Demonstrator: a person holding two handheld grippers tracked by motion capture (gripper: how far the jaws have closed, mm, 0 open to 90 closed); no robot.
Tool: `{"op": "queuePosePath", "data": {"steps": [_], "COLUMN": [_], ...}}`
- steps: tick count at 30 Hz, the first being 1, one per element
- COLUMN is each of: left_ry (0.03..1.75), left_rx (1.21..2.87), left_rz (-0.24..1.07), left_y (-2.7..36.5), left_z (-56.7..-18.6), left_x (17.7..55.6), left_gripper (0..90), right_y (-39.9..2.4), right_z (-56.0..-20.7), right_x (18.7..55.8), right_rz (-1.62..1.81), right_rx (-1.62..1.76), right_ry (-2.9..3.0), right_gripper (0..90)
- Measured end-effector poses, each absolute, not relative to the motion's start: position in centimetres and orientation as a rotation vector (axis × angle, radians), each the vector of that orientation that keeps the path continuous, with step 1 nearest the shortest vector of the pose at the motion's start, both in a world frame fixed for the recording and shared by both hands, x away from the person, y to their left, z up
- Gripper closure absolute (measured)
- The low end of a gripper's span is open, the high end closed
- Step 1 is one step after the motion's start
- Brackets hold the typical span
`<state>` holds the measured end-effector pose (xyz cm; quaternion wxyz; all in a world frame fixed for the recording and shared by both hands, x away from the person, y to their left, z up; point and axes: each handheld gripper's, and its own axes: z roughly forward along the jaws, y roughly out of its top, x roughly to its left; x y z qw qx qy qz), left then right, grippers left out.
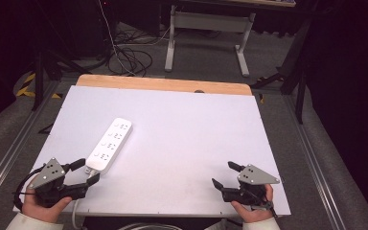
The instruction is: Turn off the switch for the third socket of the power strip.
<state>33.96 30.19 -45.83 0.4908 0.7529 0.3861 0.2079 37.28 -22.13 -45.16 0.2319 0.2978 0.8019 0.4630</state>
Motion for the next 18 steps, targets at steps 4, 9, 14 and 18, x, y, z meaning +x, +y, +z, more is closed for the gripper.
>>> {"op": "queuePosePath", "data": {"steps": [4,9,14,18], "left_ry": [0.901,0.903,0.909,0.908], "left_rx": [1.817,1.837,1.831,1.839], "left_rz": [0.470,0.470,0.471,0.481], "left_y": [30.02,29.97,29.99,30.02], "left_z": [-45.48,-45.41,-45.37,-45.24], "left_x": [33.51,33.55,33.58,33.56], "left_gripper": [41.8,42.1,42.1,42.1], "right_y": [-22.16,-21.77,-21.92,-21.80], "right_z": [-45.40,-45.50,-45.54,-45.55], "right_x": [37.48,37.41,37.48,37.48], "right_rz": [1.280,1.270,1.278,1.279], "right_rx": [0.825,0.802,0.817,0.812], "right_ry": [2.207,2.223,2.226,2.225], "right_gripper": [23.3,23.4,23.4,23.4]}}
